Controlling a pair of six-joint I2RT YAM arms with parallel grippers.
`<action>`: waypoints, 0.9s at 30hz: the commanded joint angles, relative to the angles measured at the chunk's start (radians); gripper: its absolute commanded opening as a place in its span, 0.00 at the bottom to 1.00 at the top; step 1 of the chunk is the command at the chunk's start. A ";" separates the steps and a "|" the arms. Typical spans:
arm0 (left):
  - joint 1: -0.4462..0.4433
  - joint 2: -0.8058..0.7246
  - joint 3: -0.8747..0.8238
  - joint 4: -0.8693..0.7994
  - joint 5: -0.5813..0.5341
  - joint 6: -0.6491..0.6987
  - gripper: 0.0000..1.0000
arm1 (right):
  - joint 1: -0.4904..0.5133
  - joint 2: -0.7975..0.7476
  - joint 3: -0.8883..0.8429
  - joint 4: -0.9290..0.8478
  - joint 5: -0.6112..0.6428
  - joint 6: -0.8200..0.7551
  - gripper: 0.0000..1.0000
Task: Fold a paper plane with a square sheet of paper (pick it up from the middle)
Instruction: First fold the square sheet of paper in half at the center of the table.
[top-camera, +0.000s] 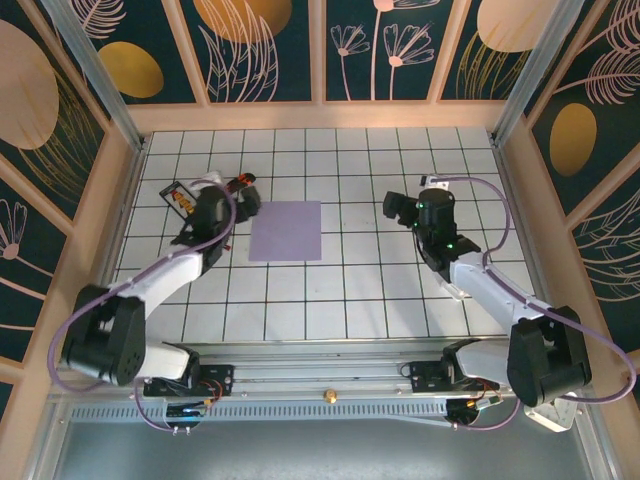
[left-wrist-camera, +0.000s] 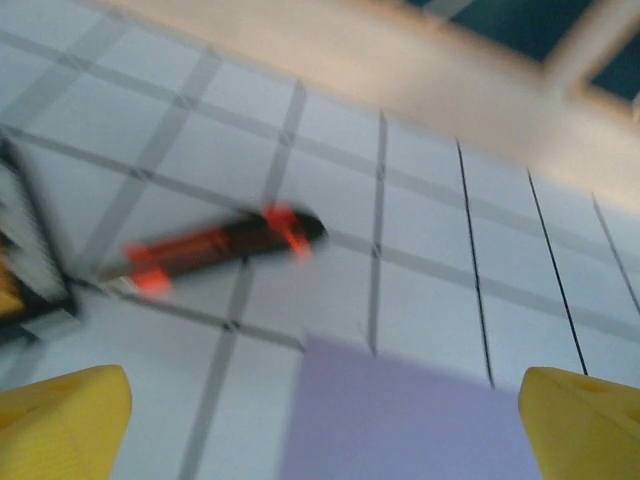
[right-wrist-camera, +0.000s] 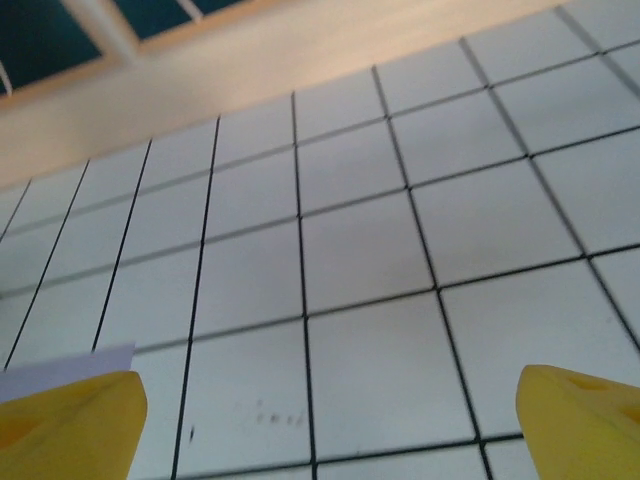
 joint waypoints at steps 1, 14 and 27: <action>-0.121 0.110 0.132 -0.368 0.032 -0.059 0.99 | 0.028 0.016 0.038 -0.139 -0.018 0.032 0.95; -0.206 0.514 0.564 -0.732 0.043 0.043 0.99 | 0.082 0.076 0.000 -0.070 -0.073 0.068 0.95; -0.205 0.690 0.771 -0.854 0.071 0.053 0.99 | 0.082 0.083 -0.034 -0.043 -0.091 0.045 0.96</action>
